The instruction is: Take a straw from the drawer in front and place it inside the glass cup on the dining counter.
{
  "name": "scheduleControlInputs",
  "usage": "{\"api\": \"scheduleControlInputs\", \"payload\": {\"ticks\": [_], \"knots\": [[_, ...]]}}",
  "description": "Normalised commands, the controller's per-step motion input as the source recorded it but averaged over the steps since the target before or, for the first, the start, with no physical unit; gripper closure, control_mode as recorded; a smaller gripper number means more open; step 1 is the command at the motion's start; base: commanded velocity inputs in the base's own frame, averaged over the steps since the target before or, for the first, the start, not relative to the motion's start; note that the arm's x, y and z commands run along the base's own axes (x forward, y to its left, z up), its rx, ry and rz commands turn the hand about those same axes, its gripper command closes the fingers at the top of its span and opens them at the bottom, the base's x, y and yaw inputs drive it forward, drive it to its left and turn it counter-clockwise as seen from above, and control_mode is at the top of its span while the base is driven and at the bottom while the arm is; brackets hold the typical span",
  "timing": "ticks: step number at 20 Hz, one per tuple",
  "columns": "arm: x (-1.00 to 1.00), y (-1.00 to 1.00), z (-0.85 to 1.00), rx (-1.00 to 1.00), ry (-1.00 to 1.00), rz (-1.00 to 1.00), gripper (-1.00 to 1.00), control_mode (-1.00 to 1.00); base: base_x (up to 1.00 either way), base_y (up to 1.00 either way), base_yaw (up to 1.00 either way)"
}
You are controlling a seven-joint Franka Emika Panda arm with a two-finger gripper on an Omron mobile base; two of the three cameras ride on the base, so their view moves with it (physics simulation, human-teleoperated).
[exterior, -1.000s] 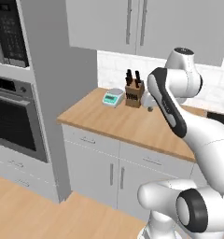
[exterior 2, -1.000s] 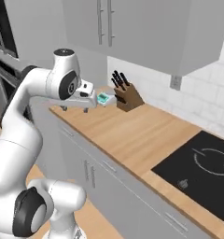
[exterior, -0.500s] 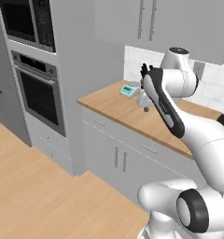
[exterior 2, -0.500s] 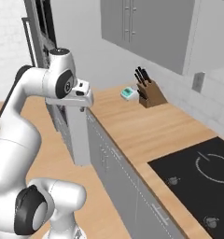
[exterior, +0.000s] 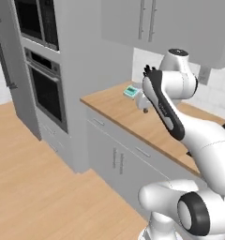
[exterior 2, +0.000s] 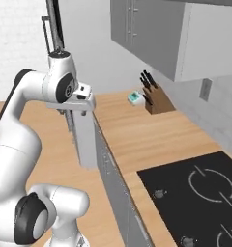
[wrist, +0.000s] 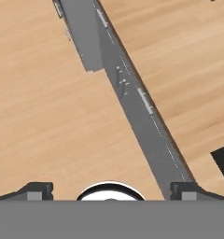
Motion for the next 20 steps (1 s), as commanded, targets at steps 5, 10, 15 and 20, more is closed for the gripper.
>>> {"api": "scheduleControlInputs", "payload": {"ticks": [5, 10, 15, 20], "knots": [[0.0, 0.0, 0.0, 0.0, 0.0, 0.0, -1.0, 1.0, -0.02, -0.96, 0.47], [0.0, 0.17, 0.0, -0.03, -0.01, 0.19, -1.0, -1.0, 0.0, 0.0, 0.0], [-0.11, 0.97, -0.13, -0.26, -0.07, 0.02, -1.0, -1.0, 0.0, 0.0, 0.0], [0.0, 0.65, -0.66, -0.41, -0.01, 0.0, -1.0, -1.0, 0.0, 0.0, 0.0]]}}
